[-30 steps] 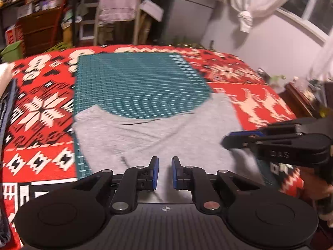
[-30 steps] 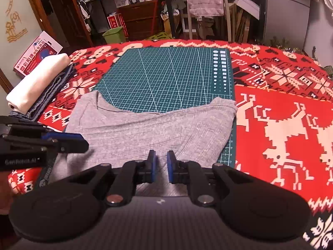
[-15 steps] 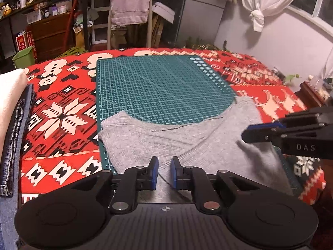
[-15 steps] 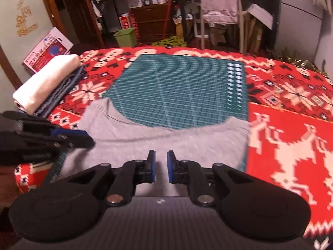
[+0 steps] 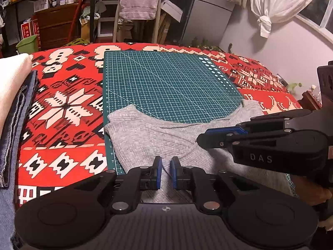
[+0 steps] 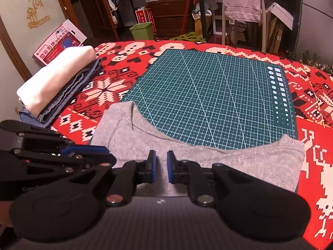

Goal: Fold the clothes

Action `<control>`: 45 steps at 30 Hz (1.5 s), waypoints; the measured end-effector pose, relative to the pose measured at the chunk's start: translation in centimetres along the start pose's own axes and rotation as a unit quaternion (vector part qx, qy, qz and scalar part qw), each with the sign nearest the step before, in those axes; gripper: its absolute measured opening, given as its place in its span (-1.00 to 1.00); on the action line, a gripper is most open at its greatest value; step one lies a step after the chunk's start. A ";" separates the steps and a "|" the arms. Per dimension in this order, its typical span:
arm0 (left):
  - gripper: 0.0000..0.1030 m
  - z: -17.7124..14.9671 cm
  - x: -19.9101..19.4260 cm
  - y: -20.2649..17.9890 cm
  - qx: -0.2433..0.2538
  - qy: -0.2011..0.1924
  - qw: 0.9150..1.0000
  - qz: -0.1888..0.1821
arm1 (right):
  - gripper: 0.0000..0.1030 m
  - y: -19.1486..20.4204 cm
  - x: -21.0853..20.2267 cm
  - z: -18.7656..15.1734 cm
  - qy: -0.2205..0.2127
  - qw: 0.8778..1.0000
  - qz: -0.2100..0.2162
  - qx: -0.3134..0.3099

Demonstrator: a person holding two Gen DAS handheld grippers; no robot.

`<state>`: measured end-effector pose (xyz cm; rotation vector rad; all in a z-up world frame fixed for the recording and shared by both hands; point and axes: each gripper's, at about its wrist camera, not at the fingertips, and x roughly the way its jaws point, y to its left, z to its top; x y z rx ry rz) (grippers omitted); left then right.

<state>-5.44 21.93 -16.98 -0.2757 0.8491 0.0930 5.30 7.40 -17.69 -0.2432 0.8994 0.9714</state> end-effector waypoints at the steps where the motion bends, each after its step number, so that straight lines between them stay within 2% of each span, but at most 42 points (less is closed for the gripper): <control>1: -0.78 0.0 -0.1 0.1 -0.002 -0.001 1.000 -0.001 | -0.77 0.0 -0.1 0.0 -0.001 1.000 -0.001 0.000; 9: -0.78 0.4 -1.3 0.7 -0.021 -0.016 1.000 -0.013 | -0.76 2.0 -2.0 -0.1 -0.008 0.999 0.024 -0.025; 13: -0.78 0.4 -1.6 0.4 -0.018 -0.019 0.999 -0.026 | -0.82 3.2 -1.0 -0.6 0.004 0.999 0.029 -0.042; 19: -0.83 0.3 -1.4 0.6 -0.021 -0.012 0.999 -0.027 | -0.87 3.0 0.6 -0.3 0.009 0.999 0.034 -0.028; 27: -0.83 1.0 -1.7 0.1 -0.025 -0.022 0.998 -0.050 | -0.87 1.3 -2.5 0.3 -0.013 1.000 0.003 -0.028; 32: -0.83 1.1 0.0 -1.6 -0.012 -0.007 0.998 -0.063 | -0.87 -1.8 -3.0 -0.5 0.003 0.999 -0.037 -0.010; 37: -0.83 1.2 2.1 -3.5 0.004 0.010 0.997 -0.070 | -0.86 -3.5 -1.7 -0.8 0.011 0.999 -0.045 0.005; 45: -0.83 0.8 2.3 -2.3 -0.003 0.020 0.998 -0.051 | -0.84 -4.9 -0.6 -0.1 -0.004 0.999 -0.042 0.030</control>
